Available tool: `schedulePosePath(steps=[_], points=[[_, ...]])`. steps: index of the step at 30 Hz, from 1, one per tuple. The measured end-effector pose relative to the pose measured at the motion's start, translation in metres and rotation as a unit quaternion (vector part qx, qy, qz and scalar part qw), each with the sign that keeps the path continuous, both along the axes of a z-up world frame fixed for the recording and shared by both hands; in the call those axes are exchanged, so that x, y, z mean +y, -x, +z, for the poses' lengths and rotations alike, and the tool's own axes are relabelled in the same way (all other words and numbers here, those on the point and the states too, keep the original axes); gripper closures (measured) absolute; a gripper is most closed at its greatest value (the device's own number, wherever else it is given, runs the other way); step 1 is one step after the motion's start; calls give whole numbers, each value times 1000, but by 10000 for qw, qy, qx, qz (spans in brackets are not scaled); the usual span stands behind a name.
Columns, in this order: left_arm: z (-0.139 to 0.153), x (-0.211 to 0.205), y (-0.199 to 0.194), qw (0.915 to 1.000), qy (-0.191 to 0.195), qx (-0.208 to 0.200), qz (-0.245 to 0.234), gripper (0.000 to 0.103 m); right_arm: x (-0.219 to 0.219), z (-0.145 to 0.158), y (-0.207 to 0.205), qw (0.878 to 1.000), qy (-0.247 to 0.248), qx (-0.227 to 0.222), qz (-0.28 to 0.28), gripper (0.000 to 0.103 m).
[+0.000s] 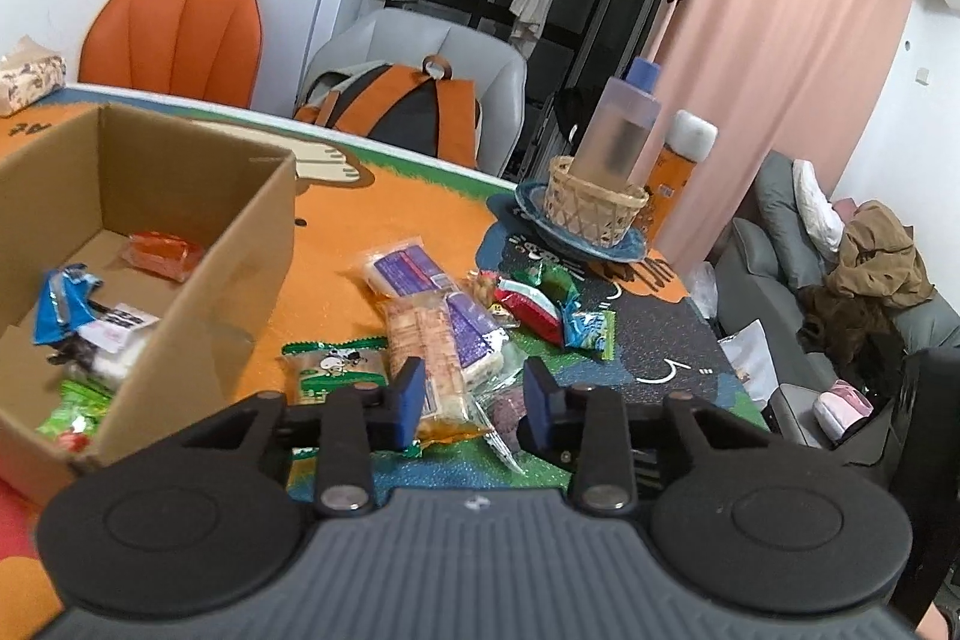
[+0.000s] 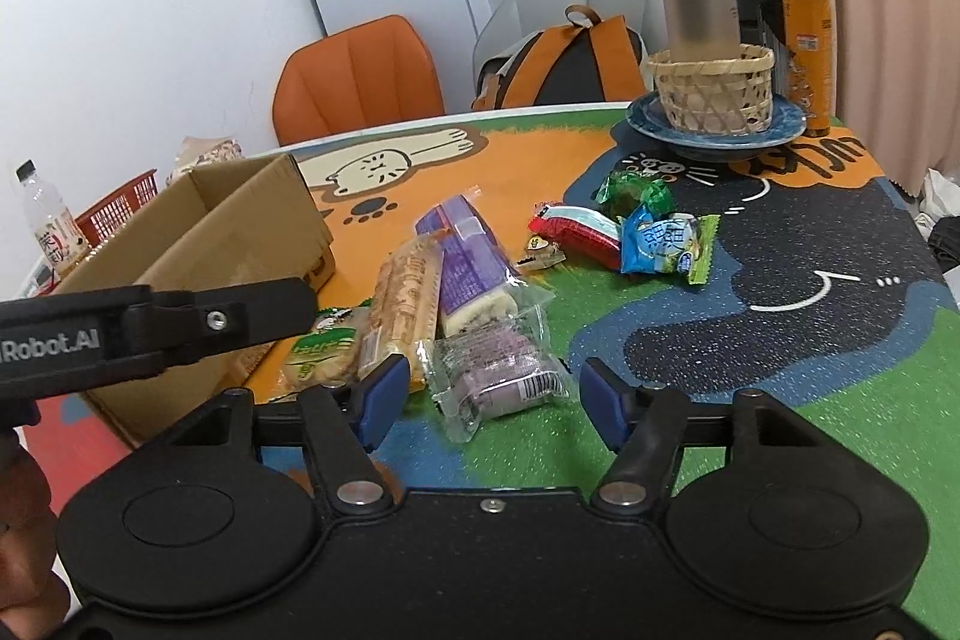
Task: Organize snacks
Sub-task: 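Grasp the bread roll pack with the left gripper while the right grasps the purple-wrapped pack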
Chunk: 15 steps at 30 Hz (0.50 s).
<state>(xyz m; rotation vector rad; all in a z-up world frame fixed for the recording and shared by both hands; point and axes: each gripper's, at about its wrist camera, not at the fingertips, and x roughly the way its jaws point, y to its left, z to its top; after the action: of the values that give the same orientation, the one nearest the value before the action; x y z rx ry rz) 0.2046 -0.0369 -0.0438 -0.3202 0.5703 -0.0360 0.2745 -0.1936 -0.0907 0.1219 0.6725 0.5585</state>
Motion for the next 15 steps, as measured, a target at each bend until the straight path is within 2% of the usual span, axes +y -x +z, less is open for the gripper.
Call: schedulePosePath(steps=[7,9,15], points=[[-11,-1,-17,9998,-30,126,116,71,6,-11,-16,9999,57,82,78,46],[-14,-1,-20,9997,-31,170,158,71,7,-14,-18,9998,8,129,119,54],[-23,-5,-34,9992,-158,285,218,71,-1,-16,-19,9997,-53,192,171,61]])
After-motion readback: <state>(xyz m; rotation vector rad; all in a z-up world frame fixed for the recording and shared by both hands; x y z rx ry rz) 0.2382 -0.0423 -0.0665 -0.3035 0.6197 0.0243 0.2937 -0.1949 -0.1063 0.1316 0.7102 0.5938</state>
